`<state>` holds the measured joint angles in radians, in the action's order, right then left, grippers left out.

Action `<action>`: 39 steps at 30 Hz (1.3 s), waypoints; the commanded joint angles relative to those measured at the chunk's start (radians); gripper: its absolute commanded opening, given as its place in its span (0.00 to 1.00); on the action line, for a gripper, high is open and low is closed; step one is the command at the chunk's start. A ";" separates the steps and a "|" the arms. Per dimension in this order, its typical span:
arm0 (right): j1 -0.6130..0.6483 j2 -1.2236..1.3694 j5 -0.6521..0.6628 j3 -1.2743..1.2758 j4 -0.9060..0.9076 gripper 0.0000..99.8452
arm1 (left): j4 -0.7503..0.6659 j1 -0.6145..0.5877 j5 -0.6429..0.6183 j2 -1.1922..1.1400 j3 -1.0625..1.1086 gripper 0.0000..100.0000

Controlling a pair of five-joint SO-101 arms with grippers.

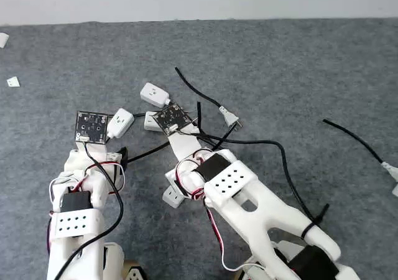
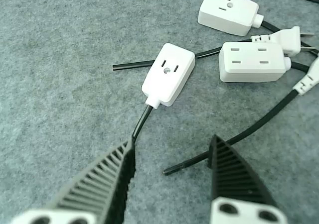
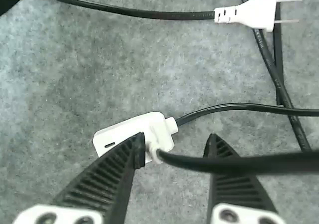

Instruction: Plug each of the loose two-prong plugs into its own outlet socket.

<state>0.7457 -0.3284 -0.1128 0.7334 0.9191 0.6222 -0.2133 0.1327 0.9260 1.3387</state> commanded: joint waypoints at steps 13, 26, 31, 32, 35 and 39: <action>-0.015 -0.427 0.104 -0.066 0.226 0.20 | -0.011 -0.005 0.011 0.023 -0.004 0.23; -0.174 -0.466 0.173 0.025 0.243 0.20 | -0.011 -0.005 0.011 0.023 -0.004 0.23; -0.185 -0.466 0.071 0.164 0.048 0.20 | -0.011 -0.005 0.011 0.023 -0.004 0.23; -0.186 -0.466 0.054 0.187 0.008 0.20 | -0.011 -0.005 0.011 0.023 -0.004 0.23; -0.208 -0.466 -0.011 0.247 -0.119 0.20 | -0.011 -0.005 0.011 0.023 -0.004 0.23; -0.209 -0.463 -0.074 0.275 -0.196 0.20 | -0.011 -0.005 0.011 0.023 -0.004 0.23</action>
<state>0.5508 -0.7718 -0.1419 1.0142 0.7856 0.6222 -0.2133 0.1327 0.9260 1.3387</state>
